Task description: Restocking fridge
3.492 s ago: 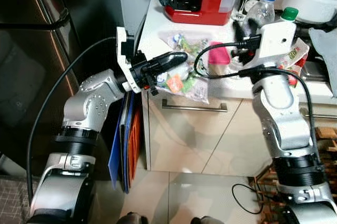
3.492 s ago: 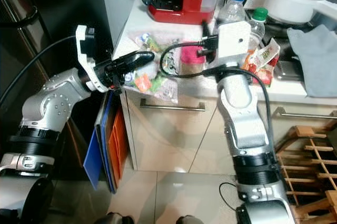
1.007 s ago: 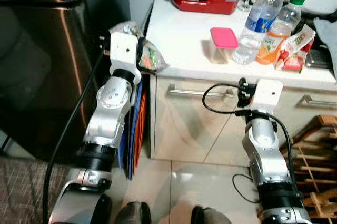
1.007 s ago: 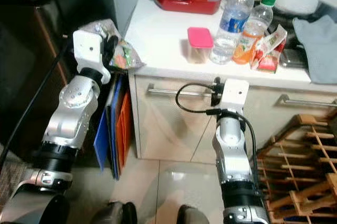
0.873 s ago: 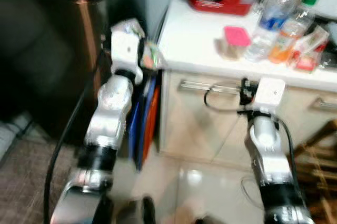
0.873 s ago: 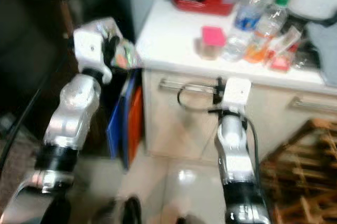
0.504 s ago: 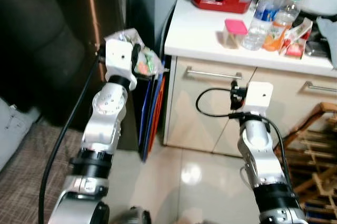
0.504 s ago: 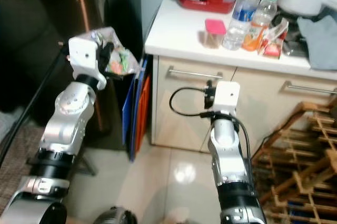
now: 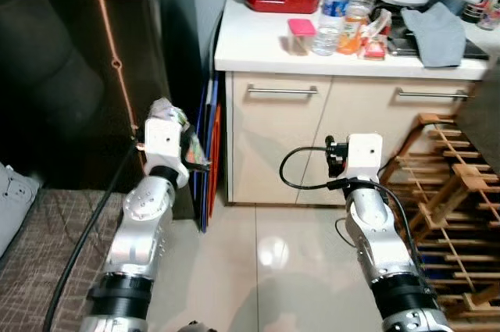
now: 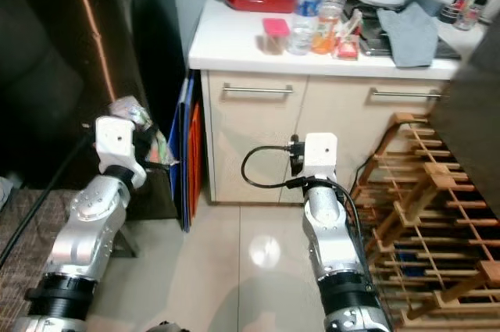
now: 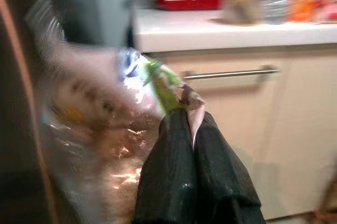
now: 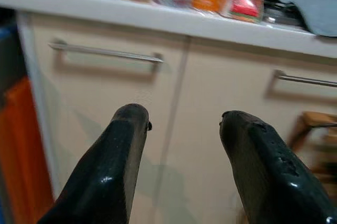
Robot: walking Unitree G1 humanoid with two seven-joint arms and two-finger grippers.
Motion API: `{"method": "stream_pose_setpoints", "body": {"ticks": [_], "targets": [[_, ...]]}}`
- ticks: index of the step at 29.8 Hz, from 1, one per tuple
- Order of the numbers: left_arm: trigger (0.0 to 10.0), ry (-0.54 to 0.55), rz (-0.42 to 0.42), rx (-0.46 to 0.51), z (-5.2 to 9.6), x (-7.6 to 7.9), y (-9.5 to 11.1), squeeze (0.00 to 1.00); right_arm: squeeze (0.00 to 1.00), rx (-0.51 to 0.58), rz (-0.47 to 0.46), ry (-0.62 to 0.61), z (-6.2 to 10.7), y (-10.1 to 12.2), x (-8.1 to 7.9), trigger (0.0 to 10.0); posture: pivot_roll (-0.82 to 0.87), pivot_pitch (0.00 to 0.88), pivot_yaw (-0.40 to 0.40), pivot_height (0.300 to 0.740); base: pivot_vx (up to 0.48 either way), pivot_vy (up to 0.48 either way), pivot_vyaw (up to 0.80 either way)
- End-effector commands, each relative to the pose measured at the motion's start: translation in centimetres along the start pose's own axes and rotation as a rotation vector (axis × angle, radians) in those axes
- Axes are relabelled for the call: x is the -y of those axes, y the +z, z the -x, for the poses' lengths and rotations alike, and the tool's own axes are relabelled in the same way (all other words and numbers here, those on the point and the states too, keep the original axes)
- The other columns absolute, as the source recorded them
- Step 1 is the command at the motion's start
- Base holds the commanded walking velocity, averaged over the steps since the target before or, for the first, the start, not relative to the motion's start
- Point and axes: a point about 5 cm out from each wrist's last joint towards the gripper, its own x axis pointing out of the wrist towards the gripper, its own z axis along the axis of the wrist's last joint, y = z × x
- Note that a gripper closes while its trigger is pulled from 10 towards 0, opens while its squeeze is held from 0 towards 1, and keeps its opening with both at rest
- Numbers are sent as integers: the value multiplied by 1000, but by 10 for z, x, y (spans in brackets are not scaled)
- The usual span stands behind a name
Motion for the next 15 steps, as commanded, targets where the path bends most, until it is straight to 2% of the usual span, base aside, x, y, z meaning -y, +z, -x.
{"method": "stream_pose_setpoints", "body": {"ticks": [1,3,4,6,8,12,15], "targets": [[10000,-33,1,17,1,8,3,0,0,-37,3,-27,1,-8,12,10000,21,0,-35,740,0,-458,0],[10000,-34,6,15,1,9,3,0,0,-43,0,-30,1,-9,14,10000,21,0,-35,740,0,-458,0],[10000,-34,5,1,3,12,-5,0,0,-61,36,22,2,-15,9,10000,22,0,-41,740,0,-458,0],[10000,-30,10,-6,3,12,-8,0,0,-77,50,41,2,-19,6,10000,18,0,-42,740,0,-458,0],[10000,-28,18,-14,1,14,-12,0,0,-133,16,65,0,-24,5,10000,5,0,-45,740,0,-458,0],[10000,-12,65,-63,-1,15,-27,0,0,-261,-126,60,-3,-37,9,10000,-20,0,-53,740,0,-458,0],[10000,-13,76,-70,1,16,-31,0,0,-288,-106,91,0,-41,11,10000,-30,0,-65,740,0,-458,0]]}}
